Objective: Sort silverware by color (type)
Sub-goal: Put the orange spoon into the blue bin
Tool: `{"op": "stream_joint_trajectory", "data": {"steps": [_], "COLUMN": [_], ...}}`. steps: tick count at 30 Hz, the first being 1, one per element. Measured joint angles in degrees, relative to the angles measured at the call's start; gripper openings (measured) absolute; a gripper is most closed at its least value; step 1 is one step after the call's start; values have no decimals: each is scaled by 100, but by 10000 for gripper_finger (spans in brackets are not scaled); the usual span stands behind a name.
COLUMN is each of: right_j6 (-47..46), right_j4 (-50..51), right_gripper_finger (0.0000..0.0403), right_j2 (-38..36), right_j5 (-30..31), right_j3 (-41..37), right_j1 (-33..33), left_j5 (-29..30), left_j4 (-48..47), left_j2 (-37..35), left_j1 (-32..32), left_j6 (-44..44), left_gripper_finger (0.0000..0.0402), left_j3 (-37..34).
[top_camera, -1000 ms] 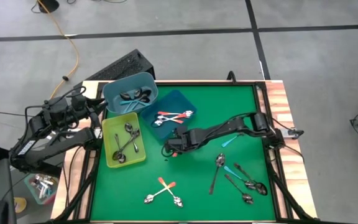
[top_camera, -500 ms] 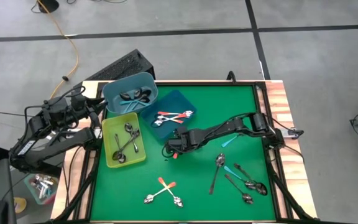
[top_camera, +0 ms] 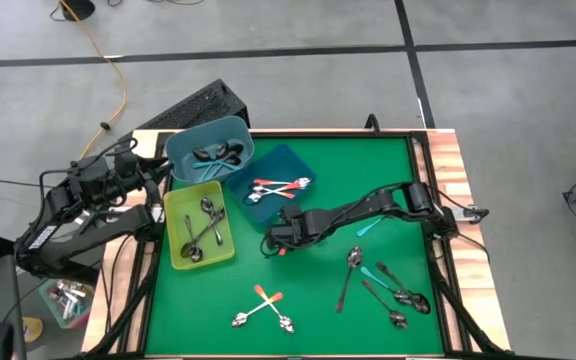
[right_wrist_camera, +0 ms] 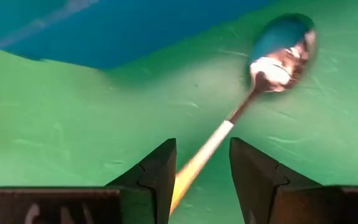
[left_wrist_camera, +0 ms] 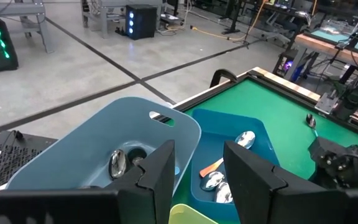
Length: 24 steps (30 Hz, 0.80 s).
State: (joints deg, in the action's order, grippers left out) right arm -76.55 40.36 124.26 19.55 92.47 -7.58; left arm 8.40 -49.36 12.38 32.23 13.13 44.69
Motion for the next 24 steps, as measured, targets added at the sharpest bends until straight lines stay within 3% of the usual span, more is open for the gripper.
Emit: {"op": "stream_joint_trajectory", "data": {"steps": [24], "right_j6": [2], "right_j4": [-9], "right_gripper_finger": [159], "right_j2": [-13], "right_j5": [107], "right_j3": [-180], "right_j1": [134], "left_j5": [0], "left_j4": [-2], "left_j2": [0], "left_j1": [0], "left_j6": [22], "left_gripper_finger": [122], "left_j3": [0]}}
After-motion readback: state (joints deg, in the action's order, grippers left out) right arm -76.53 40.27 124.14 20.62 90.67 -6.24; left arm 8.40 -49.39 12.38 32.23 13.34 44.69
